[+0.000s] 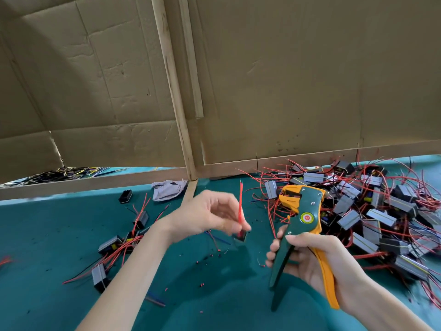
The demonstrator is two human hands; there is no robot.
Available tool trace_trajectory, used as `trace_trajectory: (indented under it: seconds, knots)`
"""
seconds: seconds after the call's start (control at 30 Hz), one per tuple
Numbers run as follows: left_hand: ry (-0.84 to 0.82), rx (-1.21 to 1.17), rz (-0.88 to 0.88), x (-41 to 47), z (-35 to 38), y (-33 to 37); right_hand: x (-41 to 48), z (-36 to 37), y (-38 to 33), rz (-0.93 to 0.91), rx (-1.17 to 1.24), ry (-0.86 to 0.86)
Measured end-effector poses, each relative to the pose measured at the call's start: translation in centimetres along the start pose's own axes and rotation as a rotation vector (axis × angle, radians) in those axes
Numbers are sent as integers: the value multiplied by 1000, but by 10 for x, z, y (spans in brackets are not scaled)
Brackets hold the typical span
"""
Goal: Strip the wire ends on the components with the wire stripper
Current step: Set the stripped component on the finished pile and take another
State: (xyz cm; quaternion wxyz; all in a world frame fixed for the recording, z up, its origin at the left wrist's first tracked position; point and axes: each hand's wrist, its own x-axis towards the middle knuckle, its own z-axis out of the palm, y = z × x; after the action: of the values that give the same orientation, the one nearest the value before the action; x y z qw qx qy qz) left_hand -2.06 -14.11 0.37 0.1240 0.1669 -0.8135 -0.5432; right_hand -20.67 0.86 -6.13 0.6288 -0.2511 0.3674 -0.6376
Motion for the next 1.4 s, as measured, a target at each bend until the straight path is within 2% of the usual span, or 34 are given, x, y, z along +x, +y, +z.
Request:
trace_trajectory:
  seconds: [0.13, 0.2, 0.27, 0.37, 0.4, 0.47, 0.57, 0.73, 0.87, 1.03, 1.13, 1.23, 1.4]
  knots:
    - [-356, 172, -232, -8, -13, -8, -2, 2, -2, -25, 4, 9]
    - [-404, 245, -290, -11, -23, -9, -2, 2, -3, -24, 6, 18]
    - [-229, 262, -323, -11, -28, -11, -1, 1, -3, -21, 14, 20]
    - [218, 233, -450, 1, -23, -21, 2, -2, -1, -12, 12, 35]
    - [310, 229, -524, 6, -18, -25, 3, -3, 0, -6, 11, 40]
    - [369, 318, -625, 15, -4, -35, 6, -5, 1, -1, 11, 46]
    - [418, 556, -611, 21, 10, -50, 8, -6, 2, -1, 14, 40]
    - [557, 725, -632, 22, 16, -55, 7, -5, 2, -9, 17, 27]
    - [528, 872, -742, 18, 11, -57, 6, -7, 2, -6, 14, 17]
    - [410, 548, -716, 19, 0, -57, 9, -8, 4, -16, 13, 42]
    - [411, 256, -638, 19, -5, -50, 9, -8, 4, -25, 4, 46]
    - [401, -58, -452, 17, -4, -35, 7, -6, 2, -30, -3, 34]
    - [447, -281, -120, 23, 19, -25, 5, -4, 3, -9, 2, 25]
